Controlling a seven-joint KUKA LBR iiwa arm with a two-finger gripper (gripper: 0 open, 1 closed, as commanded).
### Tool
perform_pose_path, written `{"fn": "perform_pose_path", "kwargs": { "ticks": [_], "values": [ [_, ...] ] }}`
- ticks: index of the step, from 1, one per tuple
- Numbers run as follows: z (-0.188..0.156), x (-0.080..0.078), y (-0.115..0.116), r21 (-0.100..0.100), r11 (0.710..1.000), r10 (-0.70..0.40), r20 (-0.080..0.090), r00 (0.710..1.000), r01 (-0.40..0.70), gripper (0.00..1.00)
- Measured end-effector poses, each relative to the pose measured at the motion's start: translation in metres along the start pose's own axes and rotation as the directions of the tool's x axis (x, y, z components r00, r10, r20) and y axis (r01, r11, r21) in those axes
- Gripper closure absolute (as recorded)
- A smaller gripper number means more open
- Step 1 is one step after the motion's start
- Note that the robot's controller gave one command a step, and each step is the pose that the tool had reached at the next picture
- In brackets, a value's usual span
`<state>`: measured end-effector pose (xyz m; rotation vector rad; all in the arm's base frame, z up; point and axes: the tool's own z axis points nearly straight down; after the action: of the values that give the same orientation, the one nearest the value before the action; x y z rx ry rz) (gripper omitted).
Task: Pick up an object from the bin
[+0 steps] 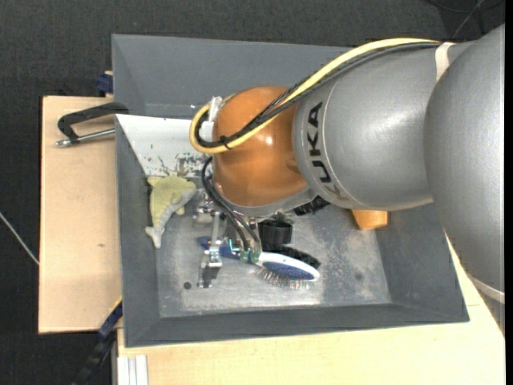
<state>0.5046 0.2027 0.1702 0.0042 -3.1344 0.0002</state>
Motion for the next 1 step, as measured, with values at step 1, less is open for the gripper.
{"fn": "perform_pose_path", "kwargs": {
  "ticks": [1],
  "values": [
    [0.0927, -0.0116, -0.1036, 0.004, 0.999, 0.037, 0.0, 0.999, -0.037, 0.0]
  ]
}}
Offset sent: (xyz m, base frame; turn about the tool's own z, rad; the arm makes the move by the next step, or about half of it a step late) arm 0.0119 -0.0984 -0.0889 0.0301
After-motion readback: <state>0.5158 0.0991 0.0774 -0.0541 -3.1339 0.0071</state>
